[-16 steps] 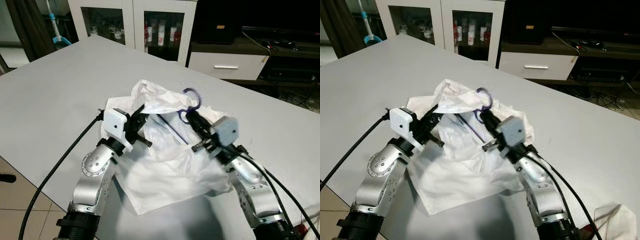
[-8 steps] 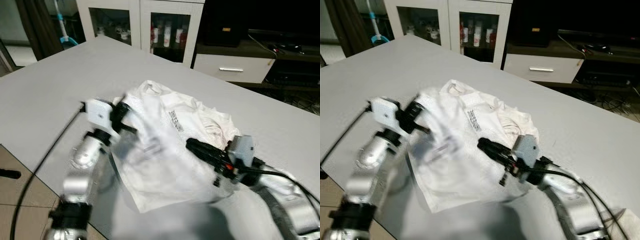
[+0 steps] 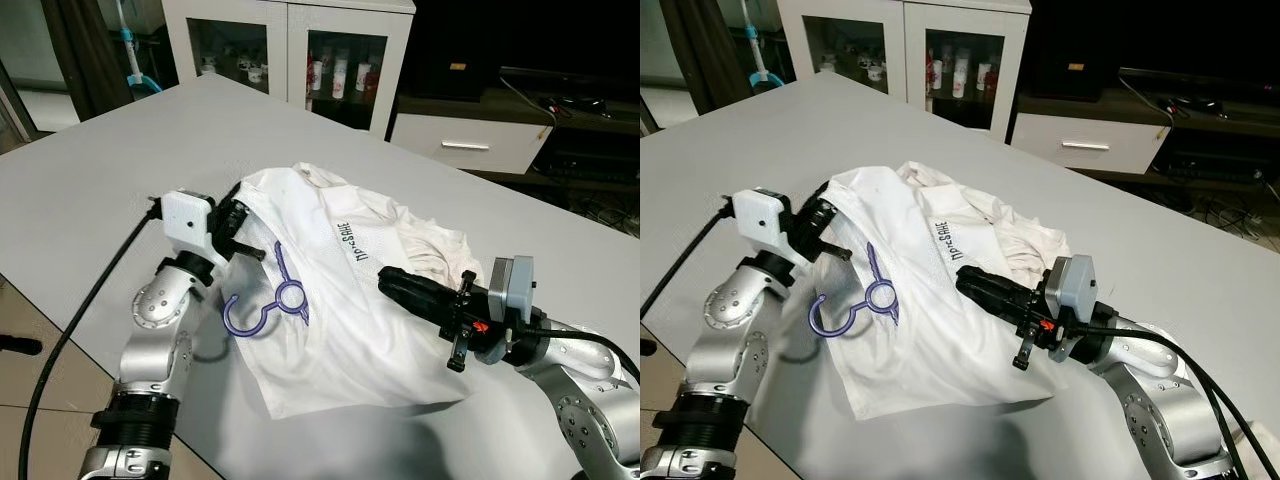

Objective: Hang hanger

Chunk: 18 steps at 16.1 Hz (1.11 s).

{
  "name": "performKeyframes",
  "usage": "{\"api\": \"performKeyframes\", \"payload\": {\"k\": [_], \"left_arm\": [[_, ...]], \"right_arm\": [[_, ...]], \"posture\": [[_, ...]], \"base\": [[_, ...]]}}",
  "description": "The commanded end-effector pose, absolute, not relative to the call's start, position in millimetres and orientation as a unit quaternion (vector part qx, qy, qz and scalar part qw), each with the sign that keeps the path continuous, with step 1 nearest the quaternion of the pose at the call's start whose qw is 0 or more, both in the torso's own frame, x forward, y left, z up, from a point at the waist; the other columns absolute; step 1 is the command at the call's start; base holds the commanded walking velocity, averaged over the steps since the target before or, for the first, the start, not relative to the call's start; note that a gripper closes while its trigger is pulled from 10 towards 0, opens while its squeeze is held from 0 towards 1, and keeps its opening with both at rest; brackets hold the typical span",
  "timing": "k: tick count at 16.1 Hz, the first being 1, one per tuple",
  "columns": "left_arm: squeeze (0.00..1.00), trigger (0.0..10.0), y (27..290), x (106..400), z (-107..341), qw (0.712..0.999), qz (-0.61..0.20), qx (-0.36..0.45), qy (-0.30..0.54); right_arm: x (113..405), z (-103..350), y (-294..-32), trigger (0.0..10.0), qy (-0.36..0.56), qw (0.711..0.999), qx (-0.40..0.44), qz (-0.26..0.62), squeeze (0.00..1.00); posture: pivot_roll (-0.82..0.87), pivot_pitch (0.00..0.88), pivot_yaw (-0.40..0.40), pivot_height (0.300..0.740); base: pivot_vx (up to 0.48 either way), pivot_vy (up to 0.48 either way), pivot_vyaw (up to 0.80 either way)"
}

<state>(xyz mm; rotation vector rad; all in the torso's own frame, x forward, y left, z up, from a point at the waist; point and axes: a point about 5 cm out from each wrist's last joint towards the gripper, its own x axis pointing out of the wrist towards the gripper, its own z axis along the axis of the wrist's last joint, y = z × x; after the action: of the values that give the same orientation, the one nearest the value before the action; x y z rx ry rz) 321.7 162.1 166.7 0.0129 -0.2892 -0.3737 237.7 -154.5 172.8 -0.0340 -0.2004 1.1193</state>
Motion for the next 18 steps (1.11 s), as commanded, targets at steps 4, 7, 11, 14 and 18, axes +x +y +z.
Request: {"api": "performKeyframes", "payload": {"k": [4, 7, 11, 14, 18], "left_arm": [[0.0, 0.0, 145.2, 315.6, 158.9, 0.964, -0.232, 0.0, -0.127], [0.0, 0.0, 135.2, 313.4, 155.4, 0.962, -0.242, -0.009, -0.124], [0.0, 0.0, 135.6, 311.4, 150.9, 0.962, -0.246, -0.003, -0.115], [0.0, 0.0, 143.9, 308.7, 146.8, 0.967, -0.231, -0.001, -0.107], [0.0, 0.0, 152.4, 300.6, 138.9, 0.972, -0.215, 0.004, -0.095]], "right_arm": [[245.6, 172.7, -150.0, 3.6, -0.098, 0.862, -0.072, 0.493, 0.0], [244.1, 137.4, -121.5, 10.0, -0.038, 0.865, -0.106, 0.488, 0.0], [252.3, 113.8, -106.7, 10.0, 0.03, 0.855, -0.152, 0.495, 0.0], [255.7, 97.7, -110.5, 10.0, 0.082, 0.842, -0.194, 0.497, 0.0], [262.3, 81.8, -126.4, 10.0, 0.152, 0.843, -0.243, 0.455, 0.0]], "posture": [[0.05, 0.031, -0.053, 0.74], [0.04, 0.037, -0.047, 0.74], [0.04, 0.04, -0.051, 0.74], [0.05, 0.043, -0.056, 0.74], [0.07, 0.044, -0.064, 0.74]], "base": [[0.0, 0.0, 0.0], [0.0, 0.0, 0.0], [0.0, 0.0, 0.0], [0.0, 0.0, 0.0], [0.0, 0.0, 0.0]]}}
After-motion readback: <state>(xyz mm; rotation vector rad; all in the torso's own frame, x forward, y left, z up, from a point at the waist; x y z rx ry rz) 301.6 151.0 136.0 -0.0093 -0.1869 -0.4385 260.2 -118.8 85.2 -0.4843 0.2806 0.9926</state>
